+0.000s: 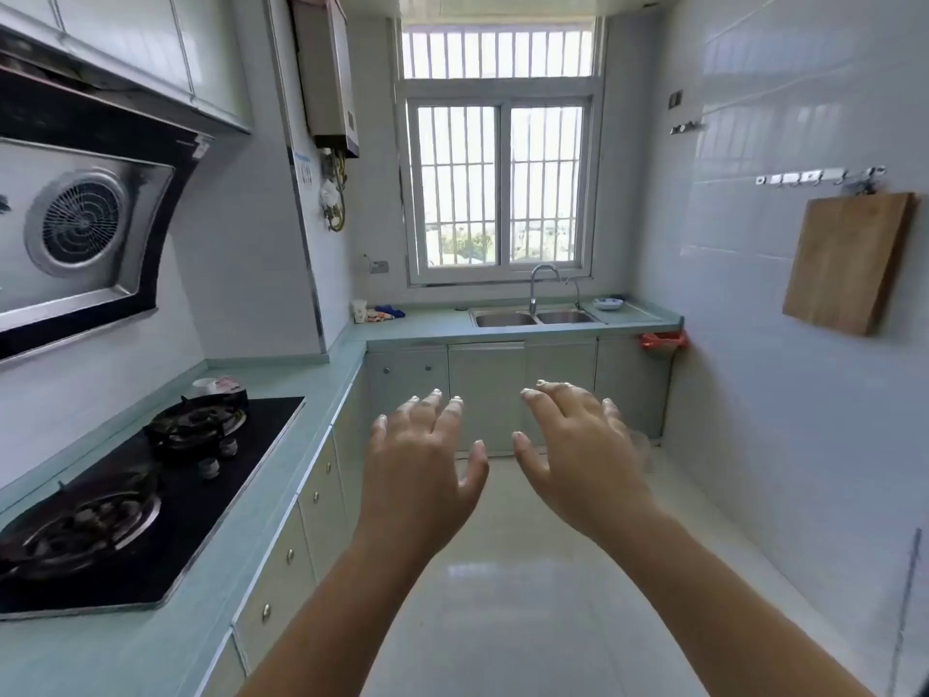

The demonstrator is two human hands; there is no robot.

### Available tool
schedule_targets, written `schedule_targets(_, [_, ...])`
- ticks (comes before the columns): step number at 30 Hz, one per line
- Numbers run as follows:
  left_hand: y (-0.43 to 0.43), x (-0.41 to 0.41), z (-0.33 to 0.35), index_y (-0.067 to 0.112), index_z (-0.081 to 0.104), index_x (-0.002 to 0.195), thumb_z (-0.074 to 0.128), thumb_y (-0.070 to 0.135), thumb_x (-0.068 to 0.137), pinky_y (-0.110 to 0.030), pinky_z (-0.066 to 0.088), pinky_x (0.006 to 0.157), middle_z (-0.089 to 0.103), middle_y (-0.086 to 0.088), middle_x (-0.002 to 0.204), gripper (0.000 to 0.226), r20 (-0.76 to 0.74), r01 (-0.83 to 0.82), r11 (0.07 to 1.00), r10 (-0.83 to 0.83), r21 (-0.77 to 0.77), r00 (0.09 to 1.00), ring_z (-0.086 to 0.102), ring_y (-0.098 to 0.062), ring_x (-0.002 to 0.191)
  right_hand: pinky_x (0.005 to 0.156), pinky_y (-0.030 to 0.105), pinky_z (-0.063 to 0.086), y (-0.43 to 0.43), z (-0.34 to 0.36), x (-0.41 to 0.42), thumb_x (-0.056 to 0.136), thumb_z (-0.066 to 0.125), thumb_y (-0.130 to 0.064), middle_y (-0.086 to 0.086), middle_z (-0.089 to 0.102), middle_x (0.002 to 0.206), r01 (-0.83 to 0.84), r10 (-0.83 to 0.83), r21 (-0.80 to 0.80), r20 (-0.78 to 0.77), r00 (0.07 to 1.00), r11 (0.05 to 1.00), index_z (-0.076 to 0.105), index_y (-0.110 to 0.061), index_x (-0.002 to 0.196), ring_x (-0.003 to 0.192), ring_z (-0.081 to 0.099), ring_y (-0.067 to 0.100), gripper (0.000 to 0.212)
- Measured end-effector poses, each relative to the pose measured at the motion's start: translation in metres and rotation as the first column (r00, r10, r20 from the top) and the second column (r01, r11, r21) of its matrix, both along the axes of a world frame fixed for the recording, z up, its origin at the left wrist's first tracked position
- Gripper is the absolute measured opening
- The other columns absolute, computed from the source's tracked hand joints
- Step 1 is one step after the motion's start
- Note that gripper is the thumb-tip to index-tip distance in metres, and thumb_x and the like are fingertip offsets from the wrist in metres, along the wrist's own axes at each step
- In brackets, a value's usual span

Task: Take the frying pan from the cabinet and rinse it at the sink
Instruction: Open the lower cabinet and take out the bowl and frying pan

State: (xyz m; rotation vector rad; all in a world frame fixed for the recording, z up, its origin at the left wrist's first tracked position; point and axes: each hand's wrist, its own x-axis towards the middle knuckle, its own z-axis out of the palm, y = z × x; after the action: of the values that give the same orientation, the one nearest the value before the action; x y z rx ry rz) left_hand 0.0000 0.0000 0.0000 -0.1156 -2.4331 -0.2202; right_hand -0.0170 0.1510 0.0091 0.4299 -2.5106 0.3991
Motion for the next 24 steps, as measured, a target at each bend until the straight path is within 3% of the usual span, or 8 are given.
schedule_targets(3, [-0.029, -0.043, -0.011, 0.008, 0.071, 0.105, 0.040, 0.040, 0.075, -0.053, 0.054, 0.083, 0.072, -0.014, 0.107, 0.054, 0.036, 0.000, 1.000, 0.001, -0.007, 0.999, 0.068, -0.032, 0.099, 0.111, 0.051, 0.025, -0.032, -0.008, -0.045, 0.091, 0.050, -0.033, 0.003, 0.048, 0.141, 0.015, -0.014, -0.023, 0.019, 1.000, 1.000, 0.049, -0.015, 0.134, 0.135, 0.038, 0.024, 0.047])
schedule_targets(6, [-0.056, -0.087, -0.024, 0.008, 0.071, 0.104, 0.041, 0.040, 0.074, -0.052, 0.056, 0.081, 0.073, -0.013, 0.106, 0.053, 0.054, -0.014, 1.000, 0.015, -0.028, 0.998, 0.069, -0.032, 0.098, 0.099, 0.058, 0.038, -0.062, -0.023, -0.087, 0.081, 0.053, -0.032, 0.009, 0.063, 0.123, 0.006, -0.008, -0.035, -0.041, 0.999, 0.999, 0.063, -0.010, 0.118, 0.119, 0.056, 0.032, 0.045])
schedule_targets(13, [-0.088, -0.178, -0.055, 0.009, 0.072, 0.103, 0.041, 0.039, 0.074, -0.052, 0.054, 0.082, 0.073, -0.013, 0.105, 0.052, 0.087, -0.044, 0.999, 0.046, -0.030, 0.995, 0.069, -0.031, 0.097, 0.080, 0.057, 0.051, -0.096, -0.061, -0.180, 0.069, 0.060, -0.032, 0.007, 0.072, 0.102, 0.039, -0.038, 0.019, -0.053, 0.998, 0.999, 0.071, -0.010, 0.100, 0.098, 0.069, 0.031, 0.040])
schedule_targets(20, [-0.098, -0.294, -0.087, 0.008, 0.070, 0.108, 0.039, 0.040, 0.076, -0.054, 0.049, 0.088, 0.071, -0.015, 0.111, 0.056, 0.174, -0.076, 0.997, 0.077, -0.010, 0.982, 0.067, -0.033, 0.103, 0.078, 0.056, 0.052, -0.107, -0.091, -0.299, 0.067, 0.060, -0.033, 0.007, 0.073, 0.101, 0.015, -0.013, 0.072, -0.029, 1.000, 0.997, 0.071, -0.010, 0.099, 0.097, 0.070, 0.031, 0.041])
schedule_targets(24, [-0.092, -0.374, -0.090, 0.007, 0.071, 0.105, 0.039, 0.039, 0.075, -0.053, 0.052, 0.084, 0.072, -0.015, 0.108, 0.054, 0.179, -0.106, 0.993, 0.114, -0.050, 0.977, 0.068, -0.033, 0.100, 0.079, 0.057, 0.052, -0.101, -0.098, -0.382, 0.068, 0.059, -0.033, 0.009, 0.073, 0.103, 0.000, 0.000, 0.085, 0.005, 1.000, 0.996, 0.071, -0.009, 0.099, 0.099, 0.069, 0.032, 0.041])
